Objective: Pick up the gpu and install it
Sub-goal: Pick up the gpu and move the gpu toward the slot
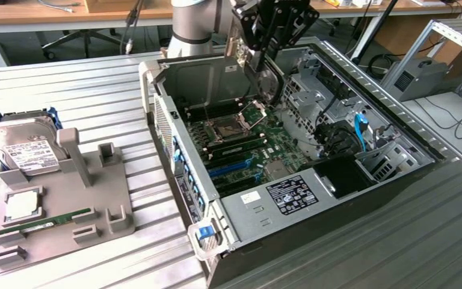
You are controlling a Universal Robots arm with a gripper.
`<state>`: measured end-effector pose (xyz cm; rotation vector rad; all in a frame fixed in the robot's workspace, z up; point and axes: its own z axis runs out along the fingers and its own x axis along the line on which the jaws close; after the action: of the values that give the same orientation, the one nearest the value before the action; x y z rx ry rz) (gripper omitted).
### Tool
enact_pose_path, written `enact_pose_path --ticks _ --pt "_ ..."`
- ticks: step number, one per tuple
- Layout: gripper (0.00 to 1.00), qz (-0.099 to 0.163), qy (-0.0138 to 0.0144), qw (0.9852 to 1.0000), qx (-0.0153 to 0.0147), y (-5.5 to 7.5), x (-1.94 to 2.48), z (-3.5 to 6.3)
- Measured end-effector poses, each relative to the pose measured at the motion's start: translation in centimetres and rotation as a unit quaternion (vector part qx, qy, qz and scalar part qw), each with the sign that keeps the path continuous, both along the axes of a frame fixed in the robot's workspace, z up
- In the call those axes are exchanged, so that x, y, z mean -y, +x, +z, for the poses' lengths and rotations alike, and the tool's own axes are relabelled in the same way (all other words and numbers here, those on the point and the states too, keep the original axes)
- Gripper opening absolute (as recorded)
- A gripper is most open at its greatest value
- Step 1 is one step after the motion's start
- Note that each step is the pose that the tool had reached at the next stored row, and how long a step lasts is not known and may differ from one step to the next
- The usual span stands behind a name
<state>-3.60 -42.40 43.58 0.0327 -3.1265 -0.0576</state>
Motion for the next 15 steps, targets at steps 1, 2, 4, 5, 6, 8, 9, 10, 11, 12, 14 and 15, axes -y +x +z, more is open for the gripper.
enact_pose_path --ticks 1,2,4,5,6,8,9,10,11,12,14,15 --pt "0.27 0.001 0.0 1.0 0.0 0.4 -0.01 0.0" --pt "0.27 0.001 0.0 1.0 0.0 0.7 -0.01 0.0" --pt "0.27 0.003 0.0 1.0 0.0 1.3 -0.02 0.0" --pt "0.27 0.003 0.0 1.0 0.0 1.7 -0.02 0.0" --pt "0.27 0.004 0.0 1.0 0.0 2.0 -0.02 0.0" --pt "0.27 0.005 0.0 1.0 0.0 3.0 -0.03 0.0" --pt "0.27 0.006 0.0 1.0 0.0 3.4 -0.03 0.0" --pt "0.27 0.006 0.0 1.0 0.0 3.7 -0.03 0.0" --pt "0.27 0.007 0.0001 1.0 0.0 4.1 -0.03 -0.01" --pt "0.27 0.007 0.0 1.0 0.0 4.6 -0.04 0.0" --pt "0.27 0.008 -0.0001 1.0 0.0 5.1 -0.04 0.0" --pt "0.27 0.009 0.0 1.0 0.0 5.5 -0.04 0.0"
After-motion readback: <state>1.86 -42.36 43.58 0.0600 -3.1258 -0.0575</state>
